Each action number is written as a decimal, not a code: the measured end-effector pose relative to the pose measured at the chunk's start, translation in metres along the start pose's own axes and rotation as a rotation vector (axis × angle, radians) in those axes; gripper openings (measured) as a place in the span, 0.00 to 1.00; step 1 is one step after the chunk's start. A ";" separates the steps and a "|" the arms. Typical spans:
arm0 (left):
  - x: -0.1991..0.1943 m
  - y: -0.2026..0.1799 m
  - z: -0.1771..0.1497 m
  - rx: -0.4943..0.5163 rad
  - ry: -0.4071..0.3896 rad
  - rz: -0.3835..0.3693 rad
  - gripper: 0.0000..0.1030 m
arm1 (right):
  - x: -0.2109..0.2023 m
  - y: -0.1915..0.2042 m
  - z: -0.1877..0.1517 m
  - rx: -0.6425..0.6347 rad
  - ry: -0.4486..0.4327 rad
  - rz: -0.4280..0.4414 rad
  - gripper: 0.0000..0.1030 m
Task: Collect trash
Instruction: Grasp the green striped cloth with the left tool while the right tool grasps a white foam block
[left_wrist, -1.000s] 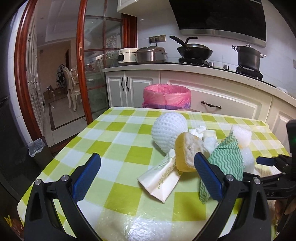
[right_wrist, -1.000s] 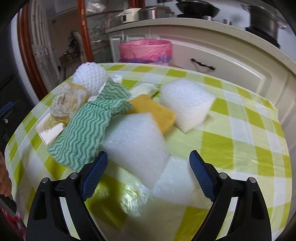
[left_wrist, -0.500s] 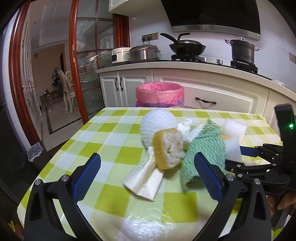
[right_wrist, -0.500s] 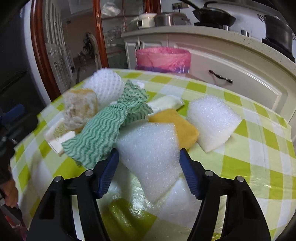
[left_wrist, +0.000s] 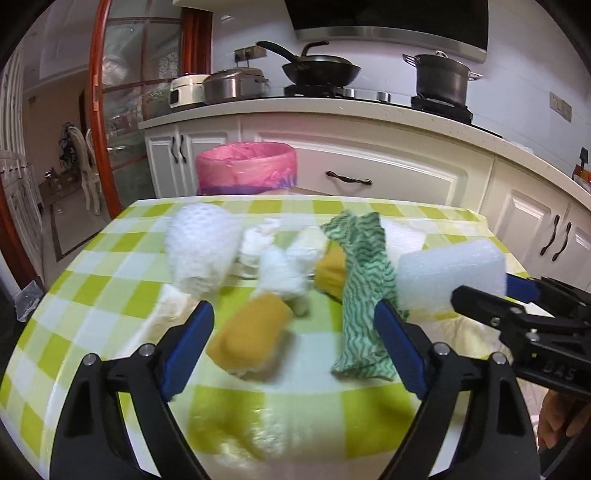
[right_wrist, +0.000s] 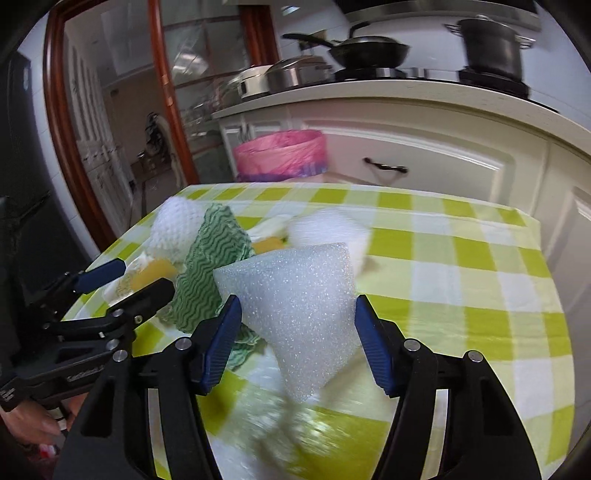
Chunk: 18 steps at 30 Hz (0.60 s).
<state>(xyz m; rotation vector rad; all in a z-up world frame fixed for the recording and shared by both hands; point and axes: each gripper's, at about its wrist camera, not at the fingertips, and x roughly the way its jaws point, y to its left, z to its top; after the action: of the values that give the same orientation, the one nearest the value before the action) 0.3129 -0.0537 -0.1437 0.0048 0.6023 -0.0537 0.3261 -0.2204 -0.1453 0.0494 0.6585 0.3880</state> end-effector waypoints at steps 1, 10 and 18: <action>0.001 -0.005 0.000 0.004 0.002 -0.007 0.82 | -0.004 -0.004 -0.002 0.007 -0.005 -0.009 0.59; 0.006 -0.051 -0.001 0.083 0.001 -0.046 0.82 | -0.034 -0.054 -0.017 0.098 -0.021 -0.056 0.59; 0.036 -0.072 0.009 0.050 0.039 -0.042 0.76 | -0.054 -0.084 -0.027 0.146 -0.020 -0.097 0.59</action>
<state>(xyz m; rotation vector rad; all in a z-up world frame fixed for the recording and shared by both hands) 0.3437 -0.1276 -0.1560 0.0421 0.6403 -0.1095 0.2990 -0.3197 -0.1489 0.1593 0.6657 0.2454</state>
